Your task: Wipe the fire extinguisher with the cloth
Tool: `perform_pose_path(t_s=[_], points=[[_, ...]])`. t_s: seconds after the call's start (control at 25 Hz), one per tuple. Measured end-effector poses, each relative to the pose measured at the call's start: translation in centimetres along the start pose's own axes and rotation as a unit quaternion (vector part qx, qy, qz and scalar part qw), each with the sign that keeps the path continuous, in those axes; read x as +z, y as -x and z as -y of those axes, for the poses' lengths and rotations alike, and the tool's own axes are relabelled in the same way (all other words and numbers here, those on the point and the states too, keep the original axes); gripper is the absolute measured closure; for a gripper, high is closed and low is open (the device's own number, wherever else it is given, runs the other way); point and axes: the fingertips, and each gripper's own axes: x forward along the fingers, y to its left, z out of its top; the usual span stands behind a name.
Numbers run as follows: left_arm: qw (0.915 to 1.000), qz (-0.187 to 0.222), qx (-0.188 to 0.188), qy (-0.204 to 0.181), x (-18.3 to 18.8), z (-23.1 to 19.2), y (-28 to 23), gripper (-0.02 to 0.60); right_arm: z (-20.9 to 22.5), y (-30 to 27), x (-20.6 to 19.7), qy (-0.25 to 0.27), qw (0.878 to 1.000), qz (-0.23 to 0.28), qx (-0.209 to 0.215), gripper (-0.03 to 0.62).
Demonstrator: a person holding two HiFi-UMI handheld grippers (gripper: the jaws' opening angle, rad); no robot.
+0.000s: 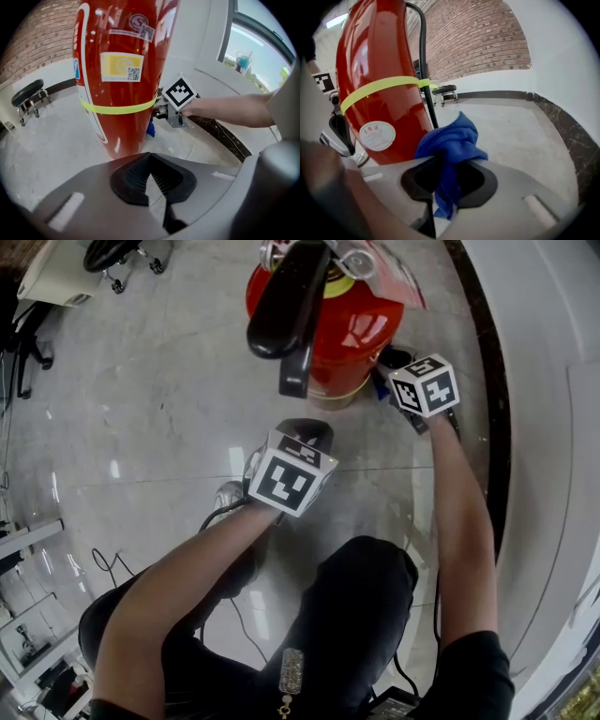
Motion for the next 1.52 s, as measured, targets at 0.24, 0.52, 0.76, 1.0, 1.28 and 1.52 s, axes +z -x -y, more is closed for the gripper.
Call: perform_pose_path(t_s=[0.24,0.52,0.76,1.0,1.28,1.52], points=[[0.9999,-0.006,0.013,-0.001,-0.5,0.5,0.1,0.577,-2.7,1.4,-3.0,0.017,0.999,-0.029,0.021,0.512],[0.9994,-0.008,0.032,-0.005,-1.3,1.4,1.0,0.577,-6.7,3.6,-5.4,0.033,0.997,-0.047,0.044,0.513],[0.9985,0.0,0.054,0.007,-1.6,0.8,2.4,0.577,-10.9,2.9,-7.0,0.04,0.994,-0.069,0.077,0.511],[0.9975,0.001,0.067,0.022,-2.6,0.2,3.2,0.577,-16.5,0.1,-6.9,0.071,0.986,-0.072,0.129,0.513],[0.9957,0.007,0.086,0.035,-3.4,-1.4,4.8,0.577,-16.7,-2.2,-8.1,0.092,0.985,-0.106,0.102,0.512],[0.9968,0.008,0.074,0.03,-3.0,-1.2,4.3,0.577,-12.7,-0.6,-8.8,0.069,0.989,-0.113,0.063,0.512]])
